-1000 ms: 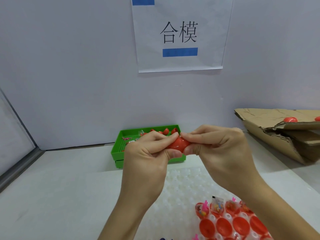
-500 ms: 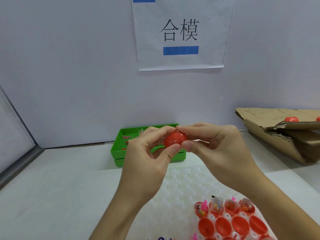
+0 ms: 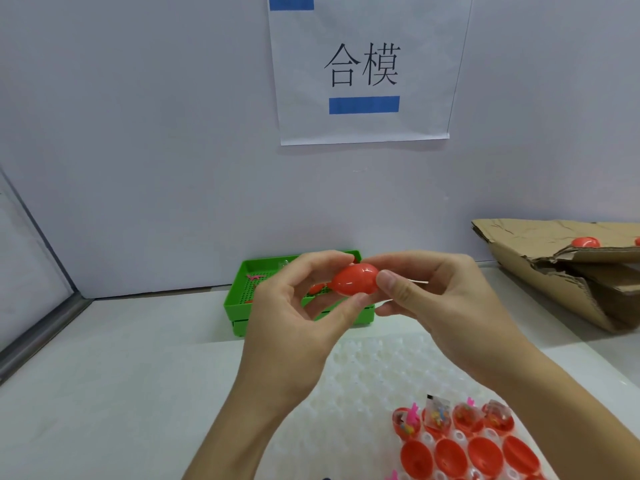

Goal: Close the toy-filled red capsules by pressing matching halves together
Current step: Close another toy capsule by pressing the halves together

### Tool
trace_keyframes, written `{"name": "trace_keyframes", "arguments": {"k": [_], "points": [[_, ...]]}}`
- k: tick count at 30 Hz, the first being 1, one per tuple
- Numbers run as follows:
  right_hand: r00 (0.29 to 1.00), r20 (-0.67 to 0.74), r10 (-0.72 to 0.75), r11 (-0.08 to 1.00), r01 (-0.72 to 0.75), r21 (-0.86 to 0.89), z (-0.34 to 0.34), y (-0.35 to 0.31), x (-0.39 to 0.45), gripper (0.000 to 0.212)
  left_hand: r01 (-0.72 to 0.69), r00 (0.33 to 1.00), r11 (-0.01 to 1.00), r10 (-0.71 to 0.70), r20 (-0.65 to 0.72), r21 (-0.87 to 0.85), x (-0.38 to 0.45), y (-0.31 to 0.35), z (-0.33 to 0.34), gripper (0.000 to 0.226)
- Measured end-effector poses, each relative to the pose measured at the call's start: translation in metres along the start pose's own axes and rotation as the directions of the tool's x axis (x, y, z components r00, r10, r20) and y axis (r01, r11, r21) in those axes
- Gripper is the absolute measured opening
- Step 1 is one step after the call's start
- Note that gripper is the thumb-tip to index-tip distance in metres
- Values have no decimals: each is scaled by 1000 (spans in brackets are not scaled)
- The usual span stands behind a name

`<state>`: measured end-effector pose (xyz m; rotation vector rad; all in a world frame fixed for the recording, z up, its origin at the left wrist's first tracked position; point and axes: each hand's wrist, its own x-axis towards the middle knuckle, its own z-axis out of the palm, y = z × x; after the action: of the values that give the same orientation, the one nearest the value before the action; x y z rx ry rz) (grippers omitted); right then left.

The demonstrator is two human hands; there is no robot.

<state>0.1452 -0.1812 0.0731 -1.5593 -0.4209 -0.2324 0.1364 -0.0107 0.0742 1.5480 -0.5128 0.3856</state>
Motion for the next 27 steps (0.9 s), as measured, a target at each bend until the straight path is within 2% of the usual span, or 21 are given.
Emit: {"name": "trace_keyframes", "arguments": {"k": [5,9,14,16,19,22,24,27], "points": [[995,-90,-33,998,37,42,6,3,-2,21,-30,996,998,34,-86,54,-2,0,3,31],[985,-162,-63,997,69,31,14,3,-4,30,-66,985,993,81,-155,98,-4,-3,10,28],[985,-149,-82,996,87,23,15,-2,-6,4,-126,976,972,157,-148,199,-4,-4,10,44],[984,-154,-91,996,92,-1,17,-2,-6,14,-158,971,952,199,-135,263,-4,-4,9,46],[983,-157,-95,995,92,-26,17,-2,-5,17,-174,969,944,214,-120,279,-4,-6,8,42],[985,-156,-70,997,72,4,16,-1,-4,3,-167,973,946,203,-107,277,-5,-5,9,28],[990,-137,-35,997,43,56,14,0,-4,18,-176,971,943,214,-109,283,-6,-3,10,21],[998,-66,11,990,-2,138,12,1,-3,31,-173,971,948,210,-115,267,-5,-1,10,26]]}}
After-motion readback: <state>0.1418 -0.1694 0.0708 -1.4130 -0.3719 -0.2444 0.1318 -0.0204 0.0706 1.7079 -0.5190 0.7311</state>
